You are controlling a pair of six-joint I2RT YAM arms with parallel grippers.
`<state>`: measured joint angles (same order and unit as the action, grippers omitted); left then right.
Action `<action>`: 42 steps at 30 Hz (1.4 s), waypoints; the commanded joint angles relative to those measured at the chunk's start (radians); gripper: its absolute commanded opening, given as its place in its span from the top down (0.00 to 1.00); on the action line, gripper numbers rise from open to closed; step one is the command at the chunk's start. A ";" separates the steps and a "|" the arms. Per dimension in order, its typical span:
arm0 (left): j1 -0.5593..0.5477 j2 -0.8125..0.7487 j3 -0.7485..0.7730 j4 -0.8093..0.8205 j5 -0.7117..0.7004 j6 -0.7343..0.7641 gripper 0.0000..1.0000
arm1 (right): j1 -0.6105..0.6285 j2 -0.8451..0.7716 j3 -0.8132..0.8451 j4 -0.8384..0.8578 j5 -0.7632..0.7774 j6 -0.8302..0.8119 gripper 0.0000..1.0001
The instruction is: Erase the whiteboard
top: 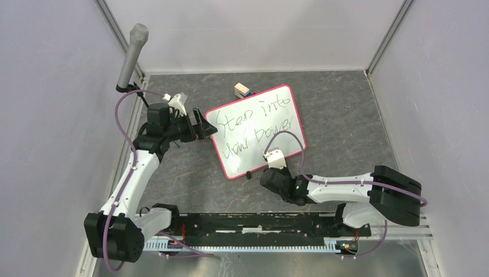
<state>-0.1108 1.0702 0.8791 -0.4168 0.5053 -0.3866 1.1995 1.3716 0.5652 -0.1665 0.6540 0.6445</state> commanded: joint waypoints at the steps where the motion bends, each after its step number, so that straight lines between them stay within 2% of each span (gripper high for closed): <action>1: 0.000 -0.006 -0.003 0.039 0.006 0.000 0.00 | -0.002 -0.002 -0.002 0.047 0.002 0.015 0.52; 9: 0.011 -0.023 -0.011 0.062 0.003 -0.012 0.00 | -0.002 0.001 -0.017 0.059 -0.007 0.013 0.51; 12: 0.013 -0.024 -0.011 0.065 0.001 -0.014 0.00 | -0.002 0.002 -0.025 0.056 -0.010 0.017 0.47; 15: 0.014 -0.019 -0.013 0.068 0.004 -0.015 0.00 | -0.002 -0.004 -0.040 0.065 -0.012 0.017 0.47; 24: 0.018 -0.020 -0.015 0.071 -0.012 -0.028 0.00 | -0.002 -0.029 -0.053 0.108 -0.007 -0.027 0.67; 29: 0.036 -0.036 -0.043 0.147 -0.019 -0.107 0.00 | -0.002 -0.099 -0.026 0.159 -0.014 -0.170 0.79; 33: 0.049 -0.049 -0.071 0.253 -0.047 -0.235 0.01 | -0.008 -0.159 0.020 0.229 -0.027 -0.319 0.83; 36: 0.049 -0.046 -0.098 0.363 -0.053 -0.305 0.05 | -0.053 -0.179 0.069 0.274 -0.067 -0.404 0.84; 39: 0.054 -0.001 -0.084 0.410 -0.048 -0.306 0.17 | -0.118 -0.160 0.136 0.322 -0.131 -0.460 0.84; 42: 0.064 0.048 -0.048 0.390 -0.022 -0.262 0.28 | -0.166 -0.095 0.227 0.361 -0.188 -0.509 0.84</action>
<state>-0.0620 1.0691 0.7898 -0.1024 0.4713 -0.6273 1.0878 1.2243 0.6666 0.0761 0.5510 0.2550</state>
